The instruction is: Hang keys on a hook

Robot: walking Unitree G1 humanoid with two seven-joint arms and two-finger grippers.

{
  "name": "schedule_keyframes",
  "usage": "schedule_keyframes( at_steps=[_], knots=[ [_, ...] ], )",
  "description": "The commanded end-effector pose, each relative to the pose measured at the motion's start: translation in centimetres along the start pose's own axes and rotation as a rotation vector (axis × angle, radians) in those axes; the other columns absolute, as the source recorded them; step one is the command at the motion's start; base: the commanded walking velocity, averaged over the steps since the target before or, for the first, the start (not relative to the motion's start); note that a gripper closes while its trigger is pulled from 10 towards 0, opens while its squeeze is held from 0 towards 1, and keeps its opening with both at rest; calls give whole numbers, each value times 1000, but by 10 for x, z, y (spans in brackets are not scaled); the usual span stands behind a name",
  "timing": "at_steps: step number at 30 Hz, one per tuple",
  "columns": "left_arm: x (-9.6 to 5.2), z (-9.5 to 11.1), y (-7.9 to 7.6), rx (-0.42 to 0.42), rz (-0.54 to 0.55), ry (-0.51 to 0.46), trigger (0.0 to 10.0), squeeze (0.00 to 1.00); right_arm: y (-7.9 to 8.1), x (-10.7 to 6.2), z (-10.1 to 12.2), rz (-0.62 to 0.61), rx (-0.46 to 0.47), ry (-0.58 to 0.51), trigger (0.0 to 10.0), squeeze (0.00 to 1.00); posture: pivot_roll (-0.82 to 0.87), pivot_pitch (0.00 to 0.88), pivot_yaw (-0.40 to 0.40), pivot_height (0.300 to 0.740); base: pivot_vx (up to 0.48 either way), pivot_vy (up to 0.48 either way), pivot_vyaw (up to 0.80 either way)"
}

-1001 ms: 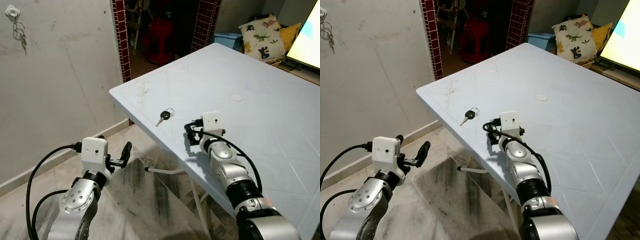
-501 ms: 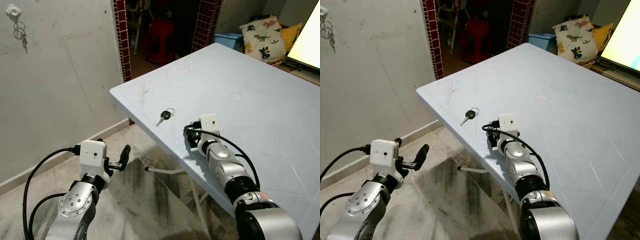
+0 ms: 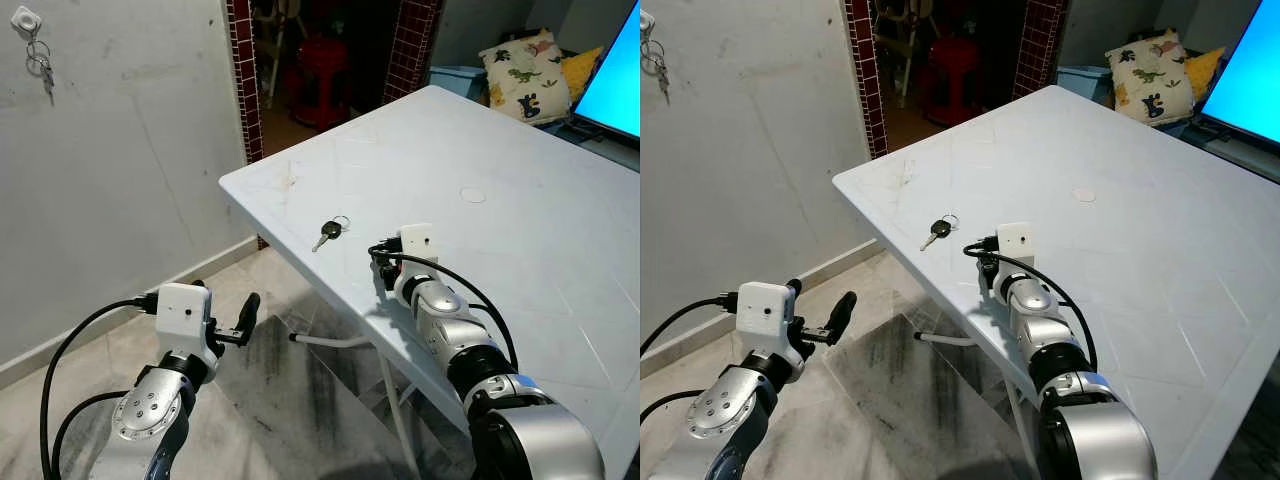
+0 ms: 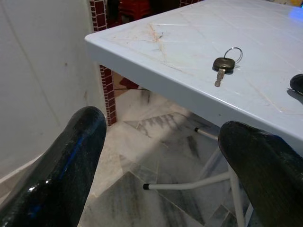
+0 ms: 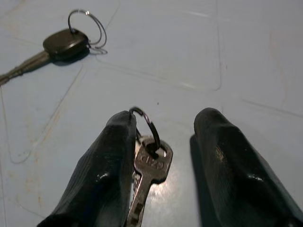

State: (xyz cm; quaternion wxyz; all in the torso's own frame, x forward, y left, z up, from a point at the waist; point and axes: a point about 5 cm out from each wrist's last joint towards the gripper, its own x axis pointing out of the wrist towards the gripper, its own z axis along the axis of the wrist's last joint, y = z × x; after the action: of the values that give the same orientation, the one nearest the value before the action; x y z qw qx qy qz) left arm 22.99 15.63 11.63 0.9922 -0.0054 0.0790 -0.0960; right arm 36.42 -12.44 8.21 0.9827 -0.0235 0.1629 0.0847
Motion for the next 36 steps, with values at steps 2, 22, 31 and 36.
schedule_keyframes(
  at_steps=[2,22,31,36],
  knots=[
    [-1,1,-1,6,-12,4,10000,0,-3,1,1,-1,-4,8,353,0,230,48,-33,740,0,0,0],
    [0,2,-1,10,-14,9,10000,0,-5,0,-1,-13,8,-7,0,0,227,46,-31,740,0,0,0],
    [3,5,1,22,23,-18,10000,0,-9,-1,7,-7,9,-63,0,0,211,36,-39,740,0,0,0],
    [6,7,5,42,69,-29,10000,0,-9,-3,15,6,10,-119,0,0,206,31,-41,740,0,0,0]
  ],
)
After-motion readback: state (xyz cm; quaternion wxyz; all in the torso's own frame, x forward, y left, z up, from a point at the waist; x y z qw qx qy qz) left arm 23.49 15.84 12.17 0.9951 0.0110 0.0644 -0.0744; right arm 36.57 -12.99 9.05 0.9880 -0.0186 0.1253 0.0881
